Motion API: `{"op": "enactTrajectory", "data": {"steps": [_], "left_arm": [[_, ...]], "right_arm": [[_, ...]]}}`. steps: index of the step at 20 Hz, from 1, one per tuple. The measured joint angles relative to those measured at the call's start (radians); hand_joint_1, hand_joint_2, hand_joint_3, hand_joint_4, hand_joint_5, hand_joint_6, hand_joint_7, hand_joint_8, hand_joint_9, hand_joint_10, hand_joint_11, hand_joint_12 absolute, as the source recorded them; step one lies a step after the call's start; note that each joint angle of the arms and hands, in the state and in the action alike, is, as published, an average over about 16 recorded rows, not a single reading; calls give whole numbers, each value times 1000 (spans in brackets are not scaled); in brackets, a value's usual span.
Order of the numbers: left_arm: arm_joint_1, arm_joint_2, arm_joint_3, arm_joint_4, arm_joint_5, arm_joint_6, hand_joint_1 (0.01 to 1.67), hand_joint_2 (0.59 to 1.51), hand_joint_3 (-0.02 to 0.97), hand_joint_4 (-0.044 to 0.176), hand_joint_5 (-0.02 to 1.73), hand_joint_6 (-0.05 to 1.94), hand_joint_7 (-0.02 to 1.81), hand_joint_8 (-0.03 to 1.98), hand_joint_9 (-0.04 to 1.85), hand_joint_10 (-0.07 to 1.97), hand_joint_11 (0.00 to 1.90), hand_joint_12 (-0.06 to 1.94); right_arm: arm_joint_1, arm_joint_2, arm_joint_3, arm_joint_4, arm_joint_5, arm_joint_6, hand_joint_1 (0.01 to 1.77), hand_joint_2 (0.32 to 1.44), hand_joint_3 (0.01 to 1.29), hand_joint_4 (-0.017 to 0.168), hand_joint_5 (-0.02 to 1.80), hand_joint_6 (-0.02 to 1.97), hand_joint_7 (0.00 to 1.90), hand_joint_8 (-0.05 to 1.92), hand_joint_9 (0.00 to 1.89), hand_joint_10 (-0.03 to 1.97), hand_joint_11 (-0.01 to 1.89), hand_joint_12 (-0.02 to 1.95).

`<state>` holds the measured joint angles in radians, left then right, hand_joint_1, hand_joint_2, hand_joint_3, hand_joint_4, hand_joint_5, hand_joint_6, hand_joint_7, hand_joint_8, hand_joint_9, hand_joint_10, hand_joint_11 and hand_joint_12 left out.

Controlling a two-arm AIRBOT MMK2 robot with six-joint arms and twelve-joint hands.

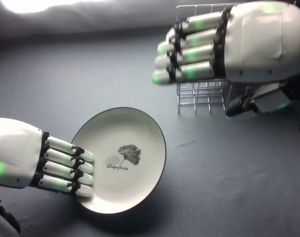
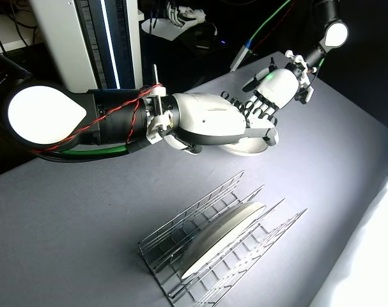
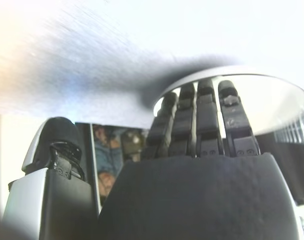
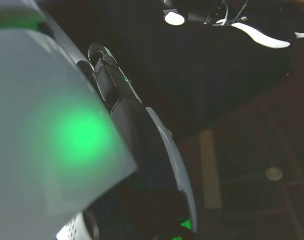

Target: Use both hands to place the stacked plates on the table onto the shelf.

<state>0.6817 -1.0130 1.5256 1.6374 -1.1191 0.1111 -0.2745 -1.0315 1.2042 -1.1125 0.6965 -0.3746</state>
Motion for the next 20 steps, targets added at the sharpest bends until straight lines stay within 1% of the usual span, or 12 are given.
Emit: {"op": "enactTrajectory", "data": {"steps": [5,9,14,20], "left_arm": [[40,-1,-14,-29,23,11,14,1180,17,-6,56,-19,77,-12,85,-9,40,50],[60,-1,-21,-52,33,13,14,1181,17,-6,62,-20,77,-16,85,-13,38,65],[77,-1,-26,-72,40,15,14,1182,17,-6,65,-20,76,-17,81,-19,27,88],[88,-3,-26,-87,41,16,14,1182,18,-6,65,-20,73,-18,77,-20,22,103]], "right_arm": [[-2,-16,-1,-70,18,-14,921,983,14,2,183,10,212,15,201,-7,22,687],[-6,-46,-1,-106,16,-22,942,976,14,3,169,10,183,15,177,-7,22,640],[-20,-97,-2,-128,1,-31,960,958,14,3,116,10,117,15,116,-7,22,465],[-57,-147,-9,-137,-25,-40,973,939,13,3,53,10,40,15,46,-7,21,234]]}}
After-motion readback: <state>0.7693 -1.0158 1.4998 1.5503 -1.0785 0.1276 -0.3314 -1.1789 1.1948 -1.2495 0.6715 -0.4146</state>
